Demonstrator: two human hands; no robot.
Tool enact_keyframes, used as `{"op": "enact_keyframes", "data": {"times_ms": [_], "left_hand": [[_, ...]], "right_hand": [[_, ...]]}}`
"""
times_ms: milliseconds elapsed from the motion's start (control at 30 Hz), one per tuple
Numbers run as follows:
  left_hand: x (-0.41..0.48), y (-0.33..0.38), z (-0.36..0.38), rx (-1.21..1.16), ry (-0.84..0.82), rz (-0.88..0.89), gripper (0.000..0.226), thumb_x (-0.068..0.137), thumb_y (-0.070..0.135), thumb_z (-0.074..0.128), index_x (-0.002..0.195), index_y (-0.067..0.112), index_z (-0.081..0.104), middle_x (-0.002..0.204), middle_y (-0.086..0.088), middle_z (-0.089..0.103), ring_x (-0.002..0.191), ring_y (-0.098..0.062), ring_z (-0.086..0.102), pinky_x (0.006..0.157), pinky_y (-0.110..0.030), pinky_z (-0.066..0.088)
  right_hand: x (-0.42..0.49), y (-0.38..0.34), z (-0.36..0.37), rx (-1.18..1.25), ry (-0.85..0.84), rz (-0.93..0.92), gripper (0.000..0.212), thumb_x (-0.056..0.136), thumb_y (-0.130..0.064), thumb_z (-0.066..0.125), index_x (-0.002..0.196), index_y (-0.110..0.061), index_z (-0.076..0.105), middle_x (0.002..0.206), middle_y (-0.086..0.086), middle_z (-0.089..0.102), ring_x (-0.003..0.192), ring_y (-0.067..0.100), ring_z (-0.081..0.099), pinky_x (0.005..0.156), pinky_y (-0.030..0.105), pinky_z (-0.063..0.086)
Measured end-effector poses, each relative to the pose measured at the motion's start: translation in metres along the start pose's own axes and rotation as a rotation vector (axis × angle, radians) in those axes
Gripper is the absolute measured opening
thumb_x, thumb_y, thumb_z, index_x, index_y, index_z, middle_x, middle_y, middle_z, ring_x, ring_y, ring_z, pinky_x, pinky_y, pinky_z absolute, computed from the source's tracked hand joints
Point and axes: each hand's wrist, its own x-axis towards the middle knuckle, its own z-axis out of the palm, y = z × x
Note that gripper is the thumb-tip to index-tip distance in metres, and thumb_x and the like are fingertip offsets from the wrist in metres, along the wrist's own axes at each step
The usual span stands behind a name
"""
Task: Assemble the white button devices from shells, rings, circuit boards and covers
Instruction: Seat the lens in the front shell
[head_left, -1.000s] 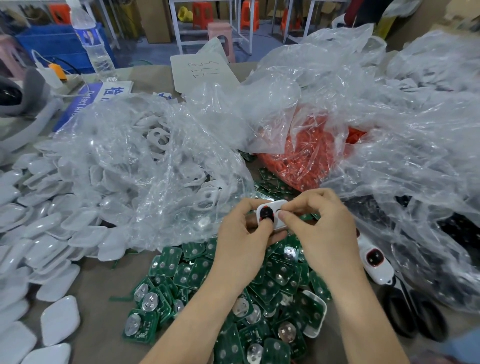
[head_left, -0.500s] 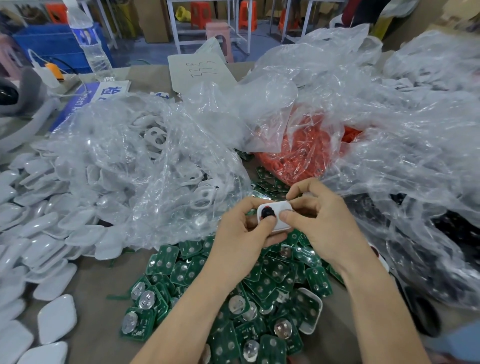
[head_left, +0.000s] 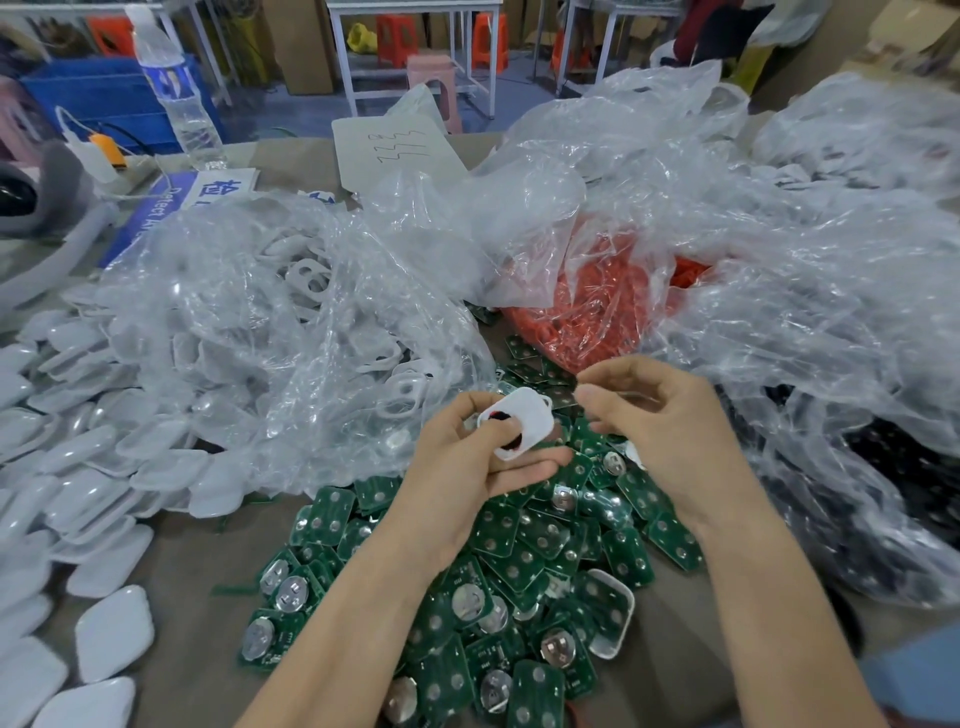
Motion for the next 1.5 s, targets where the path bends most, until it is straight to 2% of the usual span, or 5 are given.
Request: {"op": "enact_keyframes", "data": {"times_ms": [600,767,1133,1333,1500], "left_hand": [[0.002,0.003,-0.005,-0.054,0.031,-0.012,0.018,0.099,0.001,0.048,0.11,0.006,0.061,0.096,-0.016,0.075,0.089,-0.026,0.074,0.068,-0.024,0.059],[0.002,0.003,-0.008,-0.04,0.021,-0.008,0.021,0.1,0.001,0.046,0.116,0.003,0.059,0.097,-0.018,0.075,0.091,-0.025,0.074,0.07,-0.021,0.058],[0.003,0.006,-0.008,-0.083,0.02,-0.045,0.022,0.1,0.001,0.045,0.115,0.002,0.061,0.1,-0.02,0.074,0.09,-0.028,0.074,0.068,-0.024,0.059],[0.003,0.007,-0.008,-0.144,0.024,-0.064,0.024,0.099,-0.004,0.041,0.111,0.001,0.061,0.097,-0.025,0.073,0.091,-0.036,0.073,0.069,-0.03,0.061],[0.002,0.01,-0.007,-0.185,0.029,-0.076,0.023,0.101,0.007,0.041,0.114,0.0,0.058,0.098,-0.024,0.073,0.092,-0.037,0.072,0.068,-0.03,0.061]], "right_hand": [[0.168,-0.065,0.02,-0.579,0.077,-0.194,0.032,0.086,0.006,0.049,0.102,-0.008,0.074,0.107,0.01,0.071,0.103,0.019,0.063,0.097,0.027,0.047],[0.19,-0.068,0.06,-0.816,-0.461,-0.202,0.034,0.08,0.013,0.049,0.07,-0.012,0.071,0.072,-0.004,0.065,0.069,0.01,0.06,0.055,0.011,0.044],[0.199,-0.048,0.091,-1.33,-0.41,-0.231,0.02,0.078,0.011,0.062,0.079,-0.007,0.051,0.067,0.007,0.05,0.051,0.018,0.047,0.041,0.026,0.034],[0.198,-0.049,0.074,-1.156,-0.316,-0.242,0.021,0.087,0.008,0.049,0.097,-0.005,0.062,0.099,0.014,0.062,0.078,0.028,0.06,0.056,0.028,0.047],[0.161,-0.07,0.036,-0.353,0.094,-0.287,0.022,0.092,0.001,0.056,0.112,-0.006,0.06,0.092,0.014,0.069,0.078,0.023,0.067,0.07,0.033,0.058]]}}
